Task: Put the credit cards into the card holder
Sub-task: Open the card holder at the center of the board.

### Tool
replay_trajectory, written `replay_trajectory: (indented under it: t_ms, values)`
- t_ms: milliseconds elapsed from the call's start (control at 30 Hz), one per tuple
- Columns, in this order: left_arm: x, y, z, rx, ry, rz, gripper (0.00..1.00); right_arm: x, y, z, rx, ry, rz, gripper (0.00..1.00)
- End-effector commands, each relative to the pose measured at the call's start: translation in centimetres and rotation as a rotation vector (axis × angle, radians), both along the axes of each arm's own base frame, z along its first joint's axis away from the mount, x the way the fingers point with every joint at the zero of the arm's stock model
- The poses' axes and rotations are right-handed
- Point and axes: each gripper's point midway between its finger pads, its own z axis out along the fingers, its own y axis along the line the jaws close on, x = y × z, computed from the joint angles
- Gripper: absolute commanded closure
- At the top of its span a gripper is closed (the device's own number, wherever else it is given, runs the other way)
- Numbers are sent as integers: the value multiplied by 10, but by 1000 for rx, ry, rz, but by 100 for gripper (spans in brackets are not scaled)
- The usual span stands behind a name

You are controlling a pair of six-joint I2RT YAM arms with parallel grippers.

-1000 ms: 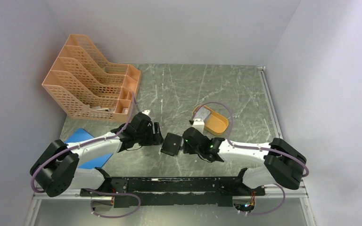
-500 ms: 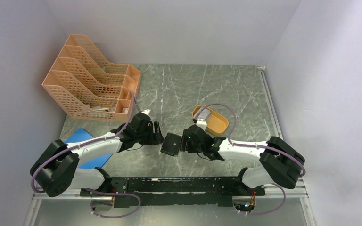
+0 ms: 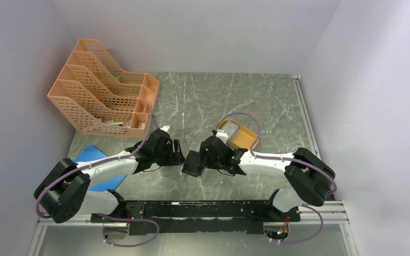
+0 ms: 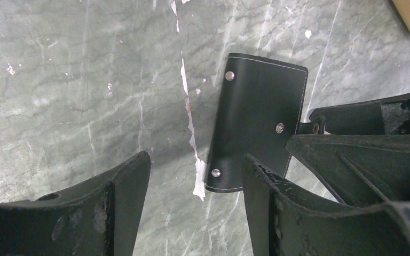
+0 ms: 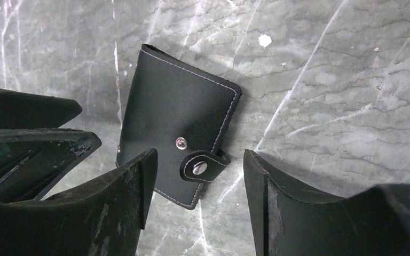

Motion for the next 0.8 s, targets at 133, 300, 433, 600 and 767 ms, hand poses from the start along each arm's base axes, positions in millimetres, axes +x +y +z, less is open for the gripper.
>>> replay_trajectory:
  t_ms: [133, 300, 433, 600, 767]
  values:
    - [3, -5, 10, -35, -29, -9, 33, -4, -16, -18, -114, 50, -50, 55]
    - [2, -6, 14, -42, -37, -18, 34, -5, -24, -20, -131, 45, -64, 80]
    - [0, -9, 19, -67, -47, -39, 33, -1, -27, -5, -120, -9, -53, 98]
    - [-2, -21, 30, -136, -77, -93, 30, 3, -29, 21, -96, -114, 9, 100]
    - [-4, -36, 45, -228, -112, -151, 22, 0, -26, 45, -68, -198, 123, 100]
